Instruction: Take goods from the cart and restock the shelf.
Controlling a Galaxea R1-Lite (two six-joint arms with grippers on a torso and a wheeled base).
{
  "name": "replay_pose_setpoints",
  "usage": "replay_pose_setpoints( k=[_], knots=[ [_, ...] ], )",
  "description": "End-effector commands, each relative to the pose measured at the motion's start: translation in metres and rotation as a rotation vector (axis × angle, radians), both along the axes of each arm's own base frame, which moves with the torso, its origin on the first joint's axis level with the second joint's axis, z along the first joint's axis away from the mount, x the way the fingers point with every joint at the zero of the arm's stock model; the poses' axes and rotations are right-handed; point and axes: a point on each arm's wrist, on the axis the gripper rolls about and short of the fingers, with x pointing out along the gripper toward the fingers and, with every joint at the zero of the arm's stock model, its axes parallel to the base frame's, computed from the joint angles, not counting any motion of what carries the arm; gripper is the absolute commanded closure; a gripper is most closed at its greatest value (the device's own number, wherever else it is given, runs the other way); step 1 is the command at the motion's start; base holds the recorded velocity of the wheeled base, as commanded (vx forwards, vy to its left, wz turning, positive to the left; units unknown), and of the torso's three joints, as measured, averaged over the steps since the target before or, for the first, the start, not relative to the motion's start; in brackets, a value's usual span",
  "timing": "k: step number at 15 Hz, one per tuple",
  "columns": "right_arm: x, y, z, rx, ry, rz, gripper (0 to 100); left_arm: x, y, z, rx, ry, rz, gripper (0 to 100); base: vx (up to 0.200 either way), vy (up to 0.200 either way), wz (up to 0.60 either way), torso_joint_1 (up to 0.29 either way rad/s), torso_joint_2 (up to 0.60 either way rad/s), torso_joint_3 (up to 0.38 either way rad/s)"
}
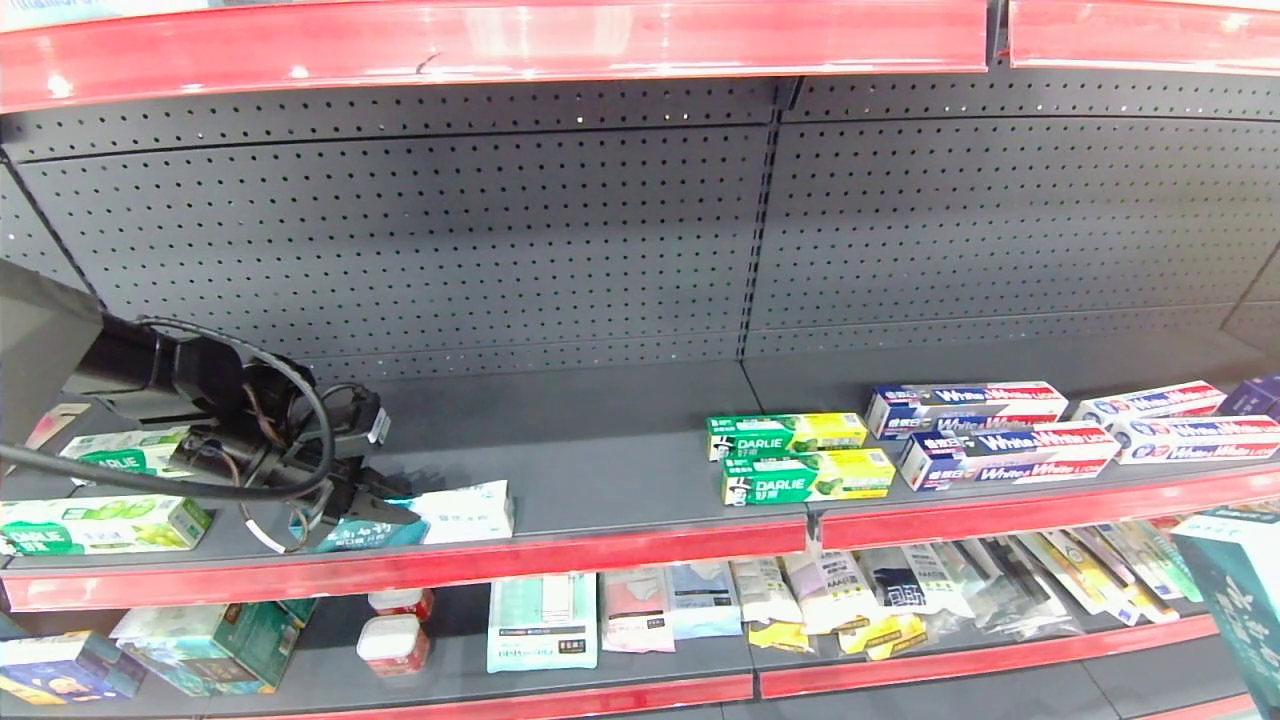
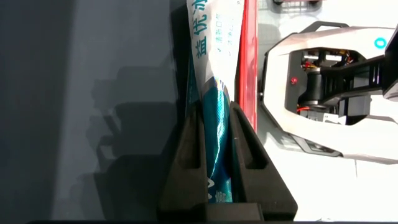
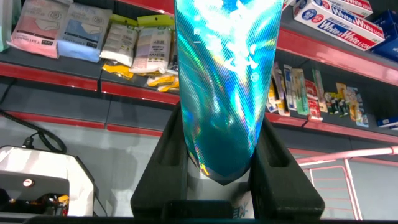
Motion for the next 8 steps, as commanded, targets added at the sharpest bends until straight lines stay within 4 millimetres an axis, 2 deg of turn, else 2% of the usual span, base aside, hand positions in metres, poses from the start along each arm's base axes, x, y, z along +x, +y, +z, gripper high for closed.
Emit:
replay_pose_setpoints(
  k=[1,2,8],
  knots=[
    [-0.0001,0.0000,0.0001,0.000,-0.001,0.000,100,-0.0011,-0.0006,-0.0013,-0.001,0.006,-0.002,100,0.000,0.000,0.00,0.000,0.00,0.000],
    [-0.0002,0.0000,-0.0001,0.000,0.000,0.000,100,-0.0013,-0.0006,-0.0016,0.000,0.008,-0.002,0,0.000,0.000,0.00,0.000,0.00,0.000],
    [-0.0003,0.0000,0.0001,0.000,-0.003,0.000,100,-0.0045,-0.0005,0.0033,-0.001,0.014,0.001,0,0.000,0.000,0.00,0.000,0.00,0.000]
  ],
)
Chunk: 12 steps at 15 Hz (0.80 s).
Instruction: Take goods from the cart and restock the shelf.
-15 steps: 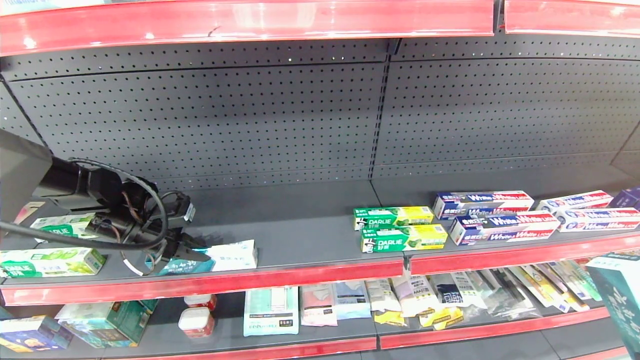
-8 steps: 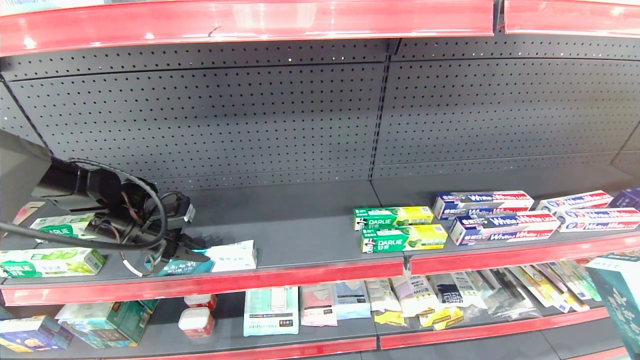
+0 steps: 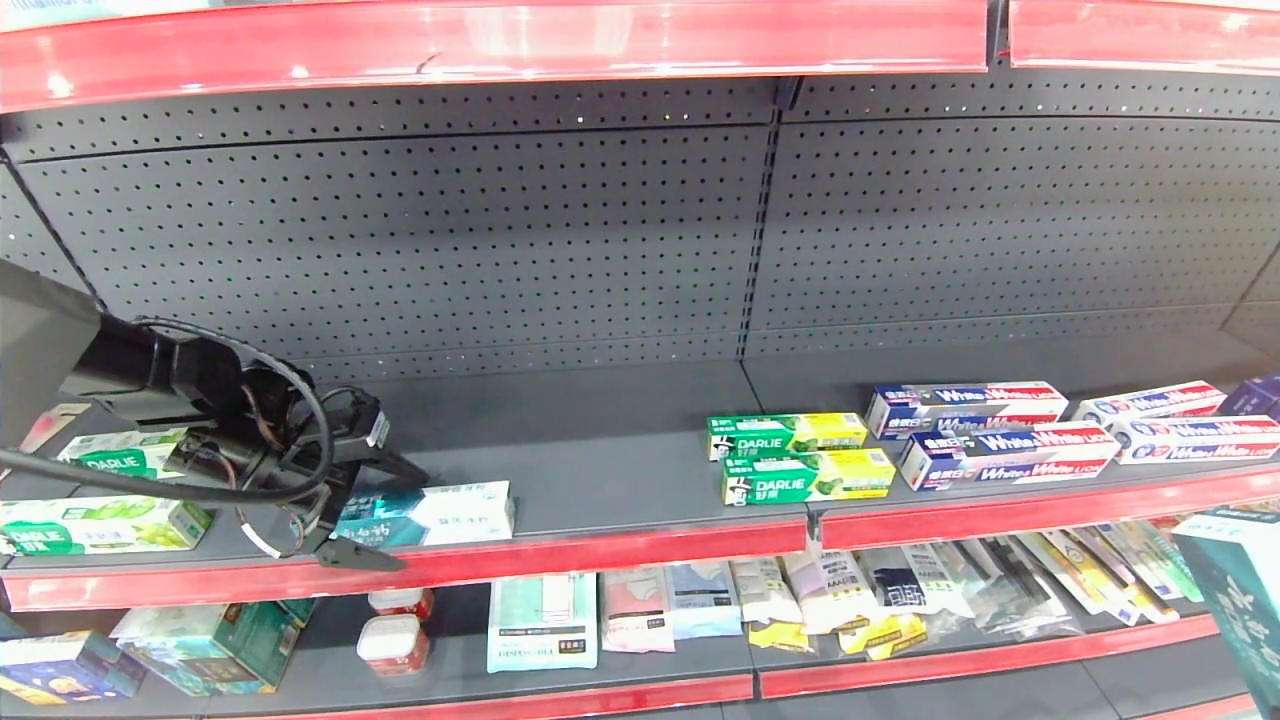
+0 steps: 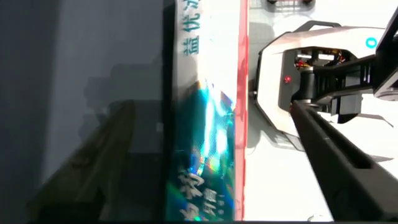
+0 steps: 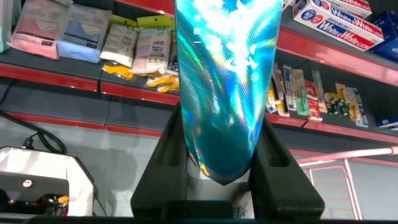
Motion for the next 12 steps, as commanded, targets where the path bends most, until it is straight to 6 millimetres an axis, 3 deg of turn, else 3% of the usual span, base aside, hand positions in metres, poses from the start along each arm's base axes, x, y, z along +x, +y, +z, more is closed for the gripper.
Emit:
replay_pose_setpoints(
  k=[1,9,12],
  knots=[
    [0.000,0.000,0.000,0.000,0.001,0.000,100,-0.001,0.003,0.006,0.000,-0.017,0.008,0,0.000,0.000,0.00,0.000,0.00,0.000],
    [0.000,0.000,-0.001,0.000,0.009,0.005,100,-0.022,0.040,0.032,-0.045,-0.065,0.119,0,0.000,0.000,0.00,0.000,0.00,0.000],
    [0.000,0.000,-0.004,0.000,0.018,0.010,100,-0.034,0.045,0.037,-0.100,-0.082,0.127,0,0.000,0.000,0.00,0.000,0.00,0.000]
  ],
)
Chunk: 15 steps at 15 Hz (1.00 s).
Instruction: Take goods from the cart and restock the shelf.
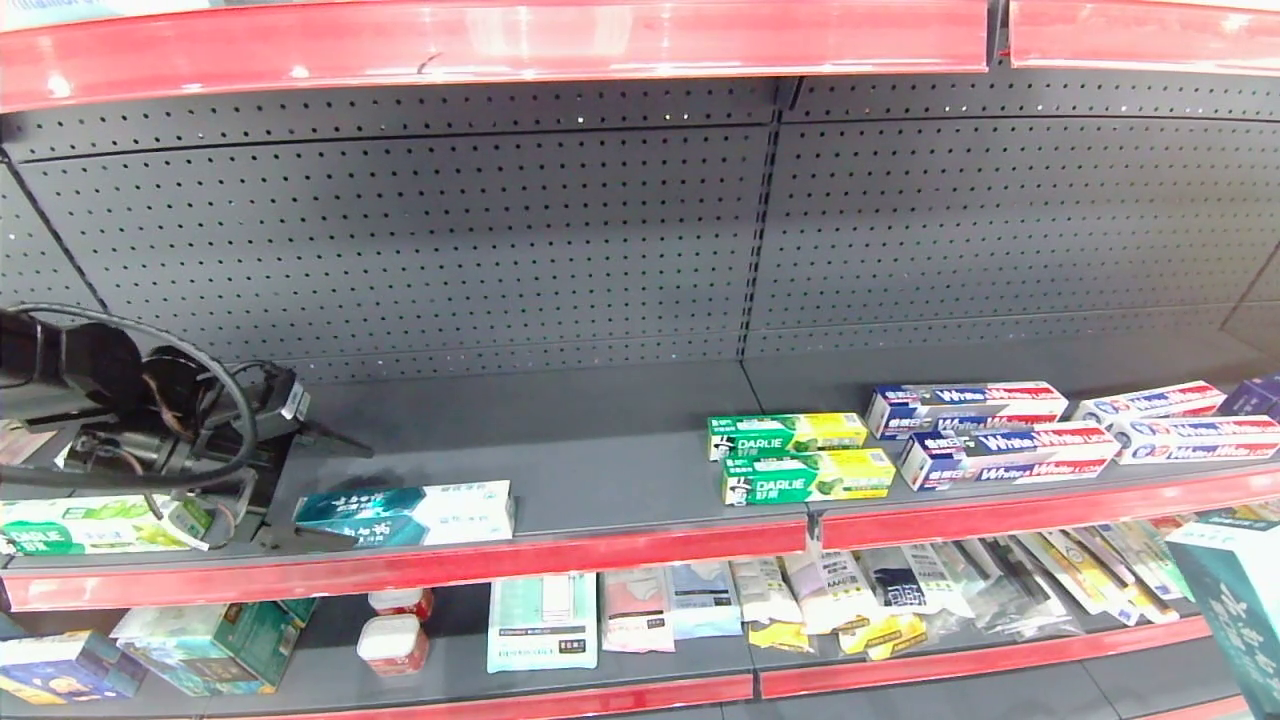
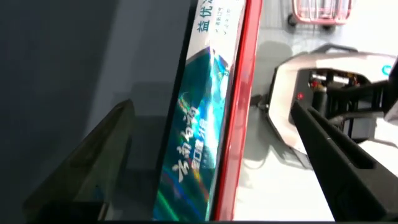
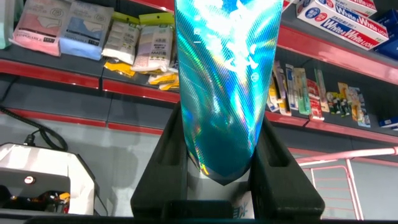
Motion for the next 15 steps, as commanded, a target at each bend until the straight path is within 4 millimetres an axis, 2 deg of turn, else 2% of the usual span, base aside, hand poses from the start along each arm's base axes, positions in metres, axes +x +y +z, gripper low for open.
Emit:
replay_pose_setpoints(
  k=[1,5,7,10,14,15],
  knots=[
    [0.000,0.000,-0.001,0.000,0.005,0.003,100,-0.012,0.003,0.007,-0.025,-0.026,0.004,0,0.000,0.000,0.00,0.000,0.00,0.000],
    [-0.002,0.000,-0.004,0.001,0.000,0.006,100,-0.027,0.009,-0.002,-0.068,-0.094,-0.049,0,0.000,0.000,0.00,0.000,0.00,0.000],
    [-0.001,0.000,-0.004,0.005,0.002,0.004,100,-0.042,0.018,-0.004,-0.060,-0.158,-0.067,0,0.000,0.000,0.00,0.000,0.00,0.000],
    [-0.001,0.000,-0.005,0.005,0.009,0.009,100,-0.056,0.018,0.005,-0.064,-0.182,-0.077,0,0.000,0.000,0.00,0.000,0.00,0.000],
    [0.000,0.000,-0.005,0.006,0.012,0.009,100,-0.064,0.015,0.017,-0.046,-0.225,-0.094,0,0.000,0.000,0.00,0.000,0.00,0.000],
    [-0.001,0.000,-0.005,0.006,0.011,0.009,100,-0.068,0.013,0.028,-0.030,-0.258,-0.096,0,0.000,0.000,0.00,0.000,0.00,0.000]
  ],
)
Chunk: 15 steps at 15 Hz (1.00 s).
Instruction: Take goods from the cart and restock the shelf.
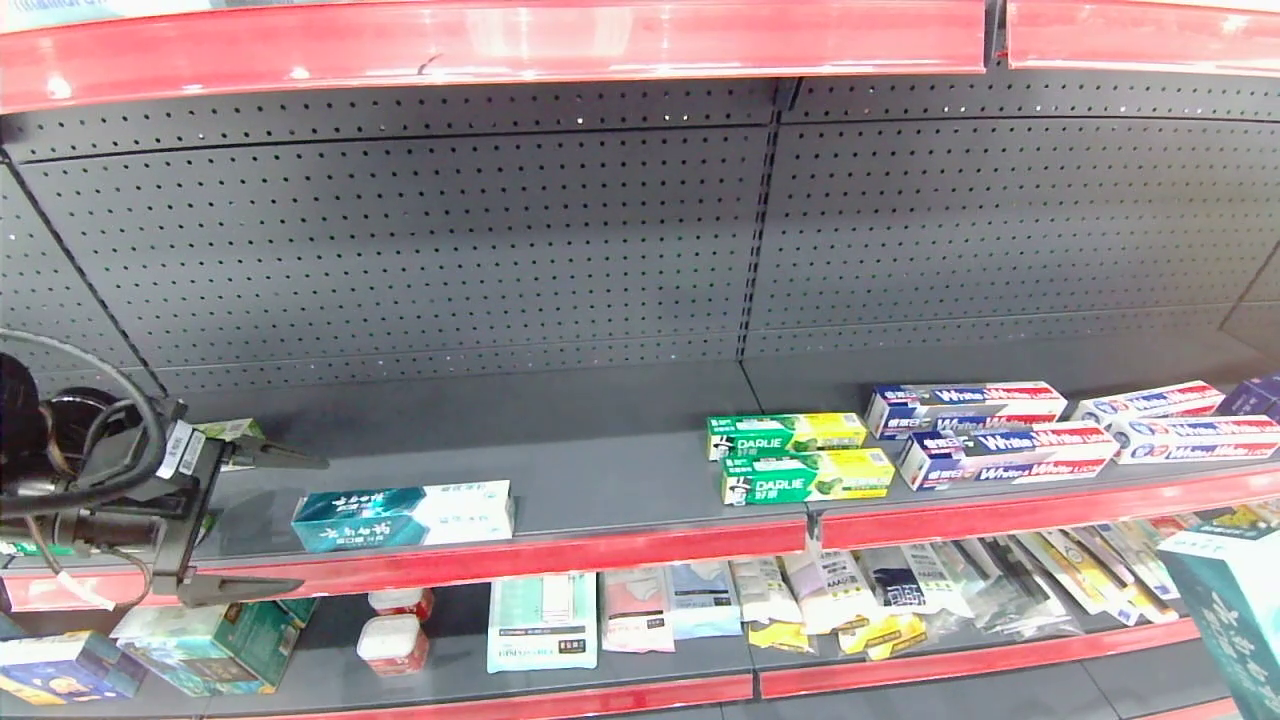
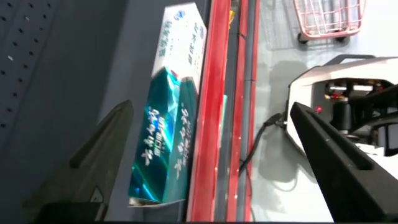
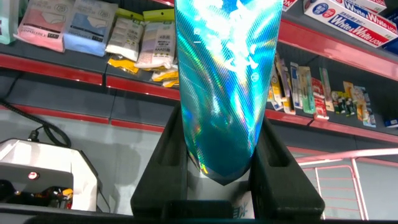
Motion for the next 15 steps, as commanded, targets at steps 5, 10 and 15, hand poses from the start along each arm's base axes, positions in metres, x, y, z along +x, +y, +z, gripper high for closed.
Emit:
replay_pose_setpoints(
  k=[5,10,15],
  knots=[
    [0.000,0.000,-0.001,0.002,0.007,0.004,100,-0.027,0.000,0.053,0.059,-0.147,0.058,0,0.000,0.000,0.00,0.000,0.00,0.000],
    [0.000,0.001,-0.001,0.022,0.002,0.020,100,-0.083,-0.025,0.123,0.029,-0.173,0.223,0,0.000,0.000,0.00,0.000,0.00,0.000],
    [0.001,0.001,0.001,0.050,-0.011,0.014,100,-0.129,-0.036,0.146,0.001,-0.144,0.395,0,0.000,0.000,0.00,0.000,0.00,0.000]
  ],
)
